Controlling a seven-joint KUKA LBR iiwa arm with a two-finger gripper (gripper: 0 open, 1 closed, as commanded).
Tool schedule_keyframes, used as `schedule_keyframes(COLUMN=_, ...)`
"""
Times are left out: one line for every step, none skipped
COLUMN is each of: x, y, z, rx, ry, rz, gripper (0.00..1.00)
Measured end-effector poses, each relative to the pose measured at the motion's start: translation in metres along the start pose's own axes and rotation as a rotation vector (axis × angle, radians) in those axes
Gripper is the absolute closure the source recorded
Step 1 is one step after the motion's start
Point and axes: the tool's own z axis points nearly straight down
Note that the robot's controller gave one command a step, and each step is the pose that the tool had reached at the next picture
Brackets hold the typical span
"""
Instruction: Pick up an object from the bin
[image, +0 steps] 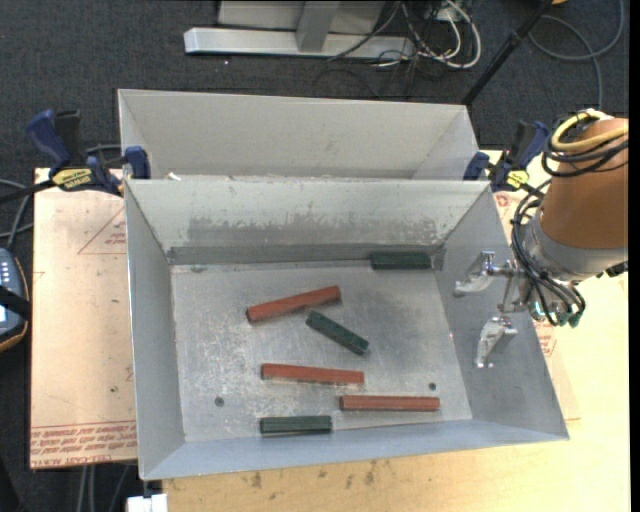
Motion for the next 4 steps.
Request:
schedule_keyframes(x=-0.002, y=0.001, z=-0.004, rx=0.001, ry=-0.007, rz=-0.003, gripper=0.00)
schedule_keyframes(x=0.025, y=0.021, z=0.052, rx=0.002, ry=-0.012, rz=0.033, gripper=0.00)
schedule_keyframes(x=0.014, y=0.033, z=0.123, rx=0.002, ry=-0.015, rz=-0.030, gripper=1.00)
schedule_keyframes(x=0.012, y=0.033, z=0.124, rx=0.004, ry=-0.028, rz=-0.030, gripper=0.00)
